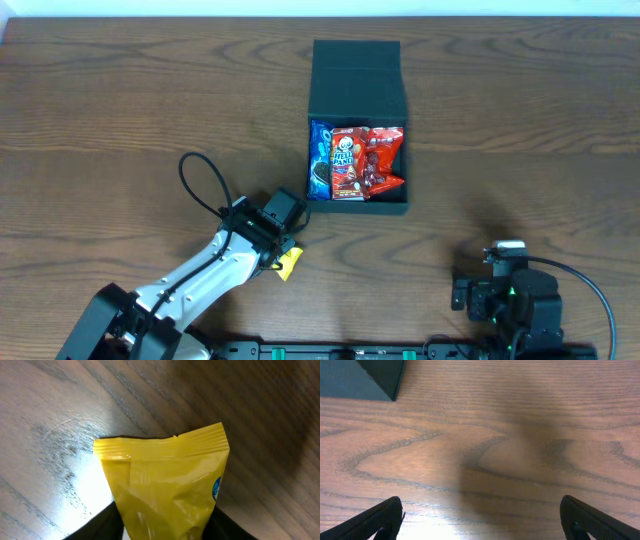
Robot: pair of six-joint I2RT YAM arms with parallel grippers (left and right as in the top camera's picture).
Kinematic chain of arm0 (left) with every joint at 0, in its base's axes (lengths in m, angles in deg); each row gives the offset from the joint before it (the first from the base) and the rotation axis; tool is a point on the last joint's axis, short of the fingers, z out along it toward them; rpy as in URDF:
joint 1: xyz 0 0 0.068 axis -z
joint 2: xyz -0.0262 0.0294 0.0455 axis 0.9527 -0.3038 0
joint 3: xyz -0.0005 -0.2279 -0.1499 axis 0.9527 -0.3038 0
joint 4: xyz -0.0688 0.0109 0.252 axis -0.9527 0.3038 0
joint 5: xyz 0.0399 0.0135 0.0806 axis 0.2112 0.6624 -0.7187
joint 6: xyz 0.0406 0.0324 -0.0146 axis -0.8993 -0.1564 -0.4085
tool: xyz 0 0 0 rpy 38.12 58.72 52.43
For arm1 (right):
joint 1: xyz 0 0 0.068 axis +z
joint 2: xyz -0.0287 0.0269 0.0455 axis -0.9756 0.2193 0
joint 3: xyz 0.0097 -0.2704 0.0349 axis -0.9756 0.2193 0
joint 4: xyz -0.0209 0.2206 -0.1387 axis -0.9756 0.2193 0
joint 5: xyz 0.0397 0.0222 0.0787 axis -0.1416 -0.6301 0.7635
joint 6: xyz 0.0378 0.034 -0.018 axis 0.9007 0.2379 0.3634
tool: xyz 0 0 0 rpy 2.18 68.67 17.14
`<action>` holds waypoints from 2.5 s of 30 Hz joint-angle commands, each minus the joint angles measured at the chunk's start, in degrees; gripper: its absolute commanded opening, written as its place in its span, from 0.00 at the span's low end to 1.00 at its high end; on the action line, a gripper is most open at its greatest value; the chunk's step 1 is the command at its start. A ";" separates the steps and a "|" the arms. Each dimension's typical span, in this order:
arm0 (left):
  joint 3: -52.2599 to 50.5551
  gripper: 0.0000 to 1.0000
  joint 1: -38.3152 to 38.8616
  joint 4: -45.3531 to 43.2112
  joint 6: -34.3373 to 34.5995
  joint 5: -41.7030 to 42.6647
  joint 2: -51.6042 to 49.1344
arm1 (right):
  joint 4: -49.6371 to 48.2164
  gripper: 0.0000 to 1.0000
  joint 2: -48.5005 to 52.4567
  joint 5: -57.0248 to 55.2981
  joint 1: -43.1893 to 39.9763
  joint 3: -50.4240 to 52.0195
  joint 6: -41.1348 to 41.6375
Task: Pack container
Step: 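Grasp the yellow candy bag with the left gripper, then lift the yellow bag and carry it over the black box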
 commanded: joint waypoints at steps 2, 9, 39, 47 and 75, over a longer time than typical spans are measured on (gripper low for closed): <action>-0.24 0.43 -0.28 -0.07 -0.31 -0.61 -0.68 | 0.22 0.99 -0.35 0.02 -0.50 0.17 -0.66; -0.24 0.40 -0.28 -0.07 -0.31 -0.61 -0.68 | 0.22 0.99 -0.35 0.02 -0.50 0.17 -0.66; 1.90 0.22 -0.28 1.97 -1.53 -2.08 -0.35 | 0.22 0.99 -0.35 0.02 -0.50 0.17 -0.66; 9.44 0.22 -0.28 7.02 -6.27 -4.63 1.07 | 0.22 0.99 -0.35 0.02 -0.50 0.17 -0.66; 60.94 0.19 8.17 32.98 -38.42 -12.00 -16.87 | 0.22 0.99 -0.35 0.00 -0.50 0.17 -0.66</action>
